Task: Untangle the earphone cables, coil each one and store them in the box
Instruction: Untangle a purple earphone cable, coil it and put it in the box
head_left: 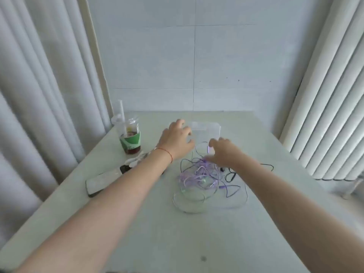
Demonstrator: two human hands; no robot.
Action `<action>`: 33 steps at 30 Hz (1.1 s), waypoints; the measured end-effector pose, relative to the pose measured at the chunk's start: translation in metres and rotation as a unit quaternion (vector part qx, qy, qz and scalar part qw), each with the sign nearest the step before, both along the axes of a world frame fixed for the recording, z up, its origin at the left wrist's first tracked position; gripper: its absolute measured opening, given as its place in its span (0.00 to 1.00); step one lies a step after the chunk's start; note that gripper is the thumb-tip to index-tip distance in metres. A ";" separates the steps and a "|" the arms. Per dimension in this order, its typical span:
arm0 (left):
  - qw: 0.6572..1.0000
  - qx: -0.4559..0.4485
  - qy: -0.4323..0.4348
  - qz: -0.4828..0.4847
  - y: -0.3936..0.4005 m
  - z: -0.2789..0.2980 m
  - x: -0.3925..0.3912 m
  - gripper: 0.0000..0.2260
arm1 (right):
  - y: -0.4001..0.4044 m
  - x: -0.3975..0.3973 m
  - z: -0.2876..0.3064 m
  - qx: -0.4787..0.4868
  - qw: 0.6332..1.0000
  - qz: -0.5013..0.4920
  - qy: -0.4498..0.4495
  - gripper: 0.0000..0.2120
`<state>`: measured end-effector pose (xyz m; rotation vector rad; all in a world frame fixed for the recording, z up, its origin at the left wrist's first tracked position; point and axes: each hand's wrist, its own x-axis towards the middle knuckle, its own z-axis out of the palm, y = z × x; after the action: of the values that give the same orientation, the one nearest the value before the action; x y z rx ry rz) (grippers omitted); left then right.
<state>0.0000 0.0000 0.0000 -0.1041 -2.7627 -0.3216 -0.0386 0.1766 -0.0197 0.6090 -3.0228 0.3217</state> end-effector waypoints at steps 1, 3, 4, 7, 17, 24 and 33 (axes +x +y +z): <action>0.999 -0.011 -0.028 -0.011 0.003 -0.002 0.007 0.14 | 0.004 0.007 -0.005 0.050 0.998 -0.009 -0.025 0.18; 0.999 -0.005 -0.048 -0.025 0.011 -0.003 0.023 0.12 | 0.011 0.022 -0.013 0.095 0.995 -0.028 -0.005 0.08; 0.998 0.009 -0.050 -0.025 0.016 -0.001 0.030 0.11 | 0.014 0.028 -0.013 0.089 0.995 -0.048 0.012 0.03; 0.997 0.037 -0.055 -0.040 0.028 0.006 0.034 0.11 | 0.020 0.036 0.004 -0.009 0.997 -0.063 0.038 0.07; 0.973 0.202 -0.081 -0.070 0.044 -0.002 0.007 0.08 | 0.024 0.035 0.075 -0.415 0.907 0.045 0.057 0.07; 0.875 0.476 -0.051 -0.069 0.036 0.008 -0.016 0.10 | 0.024 -0.001 0.082 -0.372 0.926 0.037 0.050 0.08; 0.856 0.490 -0.153 -0.057 0.026 0.010 -0.037 0.11 | 0.026 -0.024 0.083 -0.481 0.862 -0.065 0.146 0.09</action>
<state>-0.0365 0.0262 0.0100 0.0534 -2.5076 -1.8433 -0.0627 0.2029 0.0636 0.3019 -2.1658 1.4302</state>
